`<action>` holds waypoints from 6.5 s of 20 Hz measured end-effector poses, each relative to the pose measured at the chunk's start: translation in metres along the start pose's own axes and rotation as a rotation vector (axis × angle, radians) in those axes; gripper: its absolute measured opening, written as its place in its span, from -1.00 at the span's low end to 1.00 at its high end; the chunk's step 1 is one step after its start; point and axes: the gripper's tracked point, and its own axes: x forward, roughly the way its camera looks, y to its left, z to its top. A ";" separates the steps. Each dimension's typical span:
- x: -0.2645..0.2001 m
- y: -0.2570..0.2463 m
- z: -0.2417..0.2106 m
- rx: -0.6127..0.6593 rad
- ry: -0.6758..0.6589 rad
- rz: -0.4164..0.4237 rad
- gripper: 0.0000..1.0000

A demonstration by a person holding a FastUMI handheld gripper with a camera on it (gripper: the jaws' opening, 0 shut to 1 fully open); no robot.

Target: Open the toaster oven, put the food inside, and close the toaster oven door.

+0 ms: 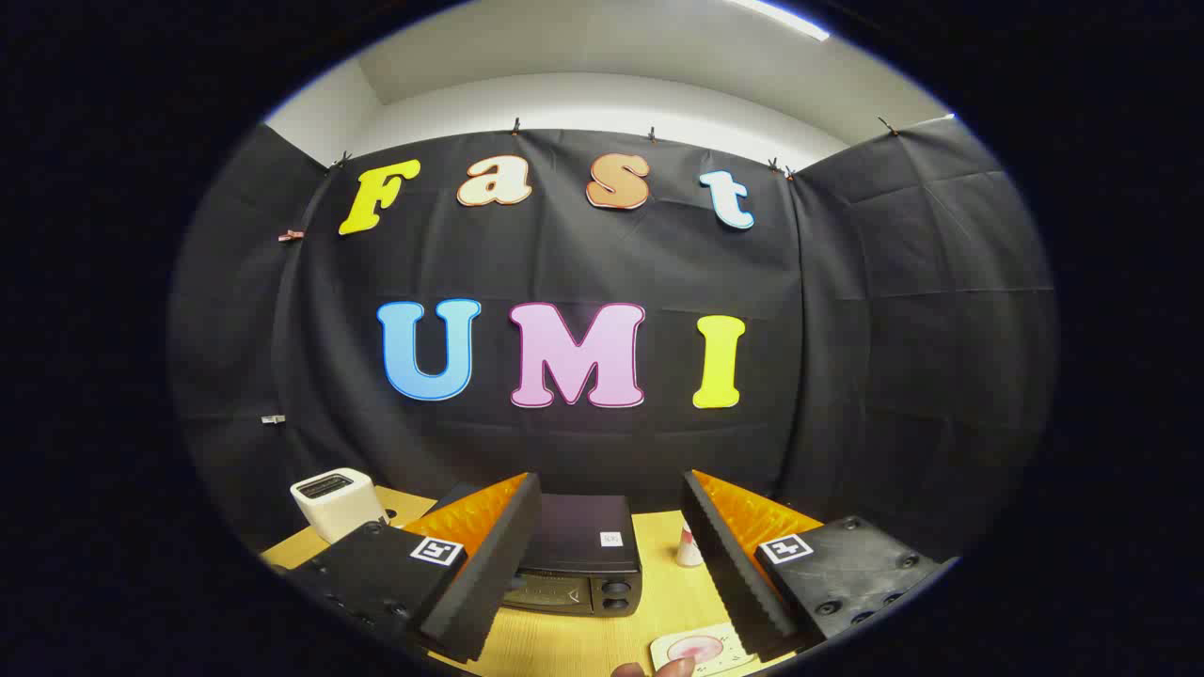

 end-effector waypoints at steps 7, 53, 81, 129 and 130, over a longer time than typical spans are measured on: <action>0.003 0.003 -0.003 -0.013 0.011 -0.001 0.96; 0.094 0.162 -0.237 0.013 0.439 0.037 0.97; 0.005 0.163 -0.279 0.036 0.580 0.056 0.96; -0.038 -0.190 -0.353 0.186 1.236 0.132 0.83; -0.034 -0.195 -0.361 0.192 1.263 0.138 0.76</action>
